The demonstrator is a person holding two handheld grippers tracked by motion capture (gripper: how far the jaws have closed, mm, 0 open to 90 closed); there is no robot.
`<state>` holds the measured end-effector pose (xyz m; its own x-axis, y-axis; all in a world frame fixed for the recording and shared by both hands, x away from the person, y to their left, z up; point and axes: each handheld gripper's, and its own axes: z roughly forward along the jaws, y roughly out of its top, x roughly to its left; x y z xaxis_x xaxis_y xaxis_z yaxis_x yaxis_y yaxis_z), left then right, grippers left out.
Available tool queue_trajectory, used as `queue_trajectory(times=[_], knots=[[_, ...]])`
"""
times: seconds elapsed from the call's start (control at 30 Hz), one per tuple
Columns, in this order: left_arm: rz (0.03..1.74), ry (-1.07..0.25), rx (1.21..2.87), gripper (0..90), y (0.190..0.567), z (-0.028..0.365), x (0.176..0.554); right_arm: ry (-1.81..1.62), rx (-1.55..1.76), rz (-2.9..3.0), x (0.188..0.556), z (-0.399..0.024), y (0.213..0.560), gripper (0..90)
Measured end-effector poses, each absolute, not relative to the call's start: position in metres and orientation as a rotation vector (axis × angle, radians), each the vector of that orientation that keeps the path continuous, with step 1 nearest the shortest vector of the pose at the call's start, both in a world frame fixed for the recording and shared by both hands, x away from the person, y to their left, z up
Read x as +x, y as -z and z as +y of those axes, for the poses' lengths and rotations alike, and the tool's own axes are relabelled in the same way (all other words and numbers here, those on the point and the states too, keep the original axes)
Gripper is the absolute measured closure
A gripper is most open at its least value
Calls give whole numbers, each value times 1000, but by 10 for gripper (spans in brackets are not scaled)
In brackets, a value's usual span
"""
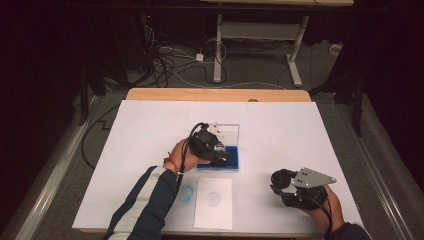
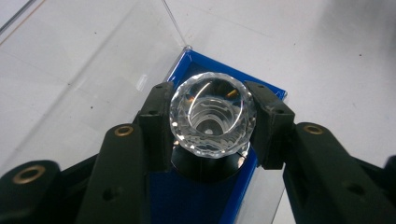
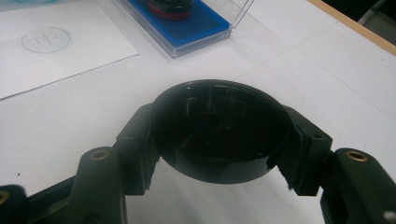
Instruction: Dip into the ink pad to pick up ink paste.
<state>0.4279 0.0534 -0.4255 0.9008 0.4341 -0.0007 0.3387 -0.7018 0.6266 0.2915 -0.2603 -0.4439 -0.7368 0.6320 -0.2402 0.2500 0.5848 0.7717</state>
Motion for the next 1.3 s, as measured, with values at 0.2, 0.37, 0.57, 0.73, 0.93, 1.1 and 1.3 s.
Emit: queue_trajectory(times=[0.2, 0.37, 0.57, 0.73, 0.93, 1.1, 1.3], knots=[[562, -175, 2383, 543, 429, 58, 427, -1019, 697, 2321, 291, -259, 444, 382], [555, -187, 2388, 544, 429, 57, 427, -1017, 701, 2321, 290, -259, 444, 382], [545, -214, 2412, 544, 428, 54, 425, -1017, 700, 2322, 291, -260, 444, 382], [553, -197, 2403, 544, 429, 55, 427, -1012, 698, 2326, 291, -259, 445, 382], [544, -218, 2418, 544, 428, 53, 424, -1012, 699, 2326, 291, -259, 445, 382], [542, -196, 2410, 544, 429, 55, 427, -1013, 697, 2327, 291, -260, 444, 382], [538, -207, 2421, 544, 428, 53, 426, -1010, 699, 2331, 291, -259, 445, 382]])
